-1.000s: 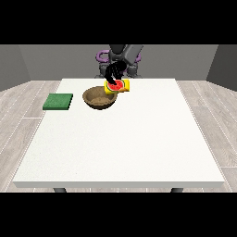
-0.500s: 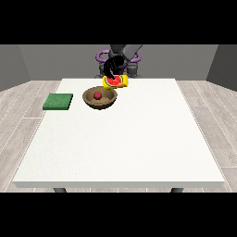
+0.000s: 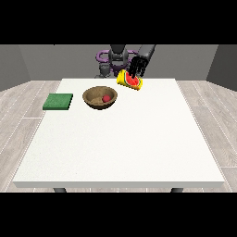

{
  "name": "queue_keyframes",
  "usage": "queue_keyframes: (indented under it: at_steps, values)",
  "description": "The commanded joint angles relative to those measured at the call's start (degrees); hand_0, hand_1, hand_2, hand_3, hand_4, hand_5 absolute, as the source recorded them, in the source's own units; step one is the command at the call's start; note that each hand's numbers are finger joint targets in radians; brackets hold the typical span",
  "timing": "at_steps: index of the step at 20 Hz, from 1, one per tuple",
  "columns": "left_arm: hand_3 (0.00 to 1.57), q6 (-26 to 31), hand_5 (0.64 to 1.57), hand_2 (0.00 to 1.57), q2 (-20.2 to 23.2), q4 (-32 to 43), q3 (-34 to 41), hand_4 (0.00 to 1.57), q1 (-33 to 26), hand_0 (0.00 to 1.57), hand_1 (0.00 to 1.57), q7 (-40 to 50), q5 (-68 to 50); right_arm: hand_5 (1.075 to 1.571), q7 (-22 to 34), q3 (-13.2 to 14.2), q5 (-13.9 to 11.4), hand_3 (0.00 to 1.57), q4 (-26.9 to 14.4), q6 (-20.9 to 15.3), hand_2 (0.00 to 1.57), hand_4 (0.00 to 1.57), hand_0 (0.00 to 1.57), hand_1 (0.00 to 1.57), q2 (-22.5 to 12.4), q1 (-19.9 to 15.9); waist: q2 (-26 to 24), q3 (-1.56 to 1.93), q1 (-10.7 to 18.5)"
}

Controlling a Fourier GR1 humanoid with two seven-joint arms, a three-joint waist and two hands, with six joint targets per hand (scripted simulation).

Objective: Pick the cup and pour the ball into the bowl, then pick the bowl and place it on the pad

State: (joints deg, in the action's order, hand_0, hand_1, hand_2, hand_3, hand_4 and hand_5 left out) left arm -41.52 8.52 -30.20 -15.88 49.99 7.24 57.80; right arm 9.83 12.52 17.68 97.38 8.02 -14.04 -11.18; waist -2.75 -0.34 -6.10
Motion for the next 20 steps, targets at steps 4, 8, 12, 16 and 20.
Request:
queue_keyframes:
  at_steps: [4, 8, 12, 16, 20]
  values:
    - [1.57, -6.5, 1.549, 1.57, 3.7, -9.4, 11.6, 1.31, -13.7, 1.55, 1.55, -23.2, -21.1, 1.566, 0.0, -0.6, -0.3, 0.00, 8.6, -2.1, 0.00, 0.40, 0.00, 0.00, 1.0, -0.6, 8.1, -0.19, -0.5]
    - [1.57, 2.0, 1.461, 1.57, -0.1, -16.5, 17.4, 1.47, -16.0, 1.50, 1.50, -31.9, -35.9, 1.565, -0.1, -0.9, -1.3, 0.00, 10.1, -3.7, 0.00, 0.42, 0.00, 0.00, 2.6, 2.5, 6.8, -0.50, 1.5]
    - [1.57, 15.0, 1.564, 1.57, -8.0, -21.8, 22.8, 0.86, -12.9, 1.37, 1.37, -32.6, -50.6, 1.566, 0.3, -1.5, -1.2, 0.00, 9.1, -4.0, 0.00, 0.46, 0.00, 0.00, 3.0, 0.7, 8.5, -1.07, 4.3]
    - [0.00, 29.4, 1.569, 0.00, -6.1, -25.0, 29.0, 0.26, -14.9, 0.41, 0.41, -41.7, -63.1, 1.564, 0.4, -2.5, -3.1, 0.00, 11.2, -6.5, 0.00, 0.53, 0.00, 0.00, 4.3, 0.1, 12.9, -0.47, 8.9]
    - [0.00, 43.4, 1.559, 0.00, 1.2, -21.9, 34.4, 0.00, -13.3, 0.00, 0.00, -44.9, -70.6, 1.566, 1.4, -5.7, -8.1, 0.00, 16.1, -10.9, 0.00, 0.50, 0.00, 0.00, 6.4, -0.8, 18.0, 0.05, 8.5]
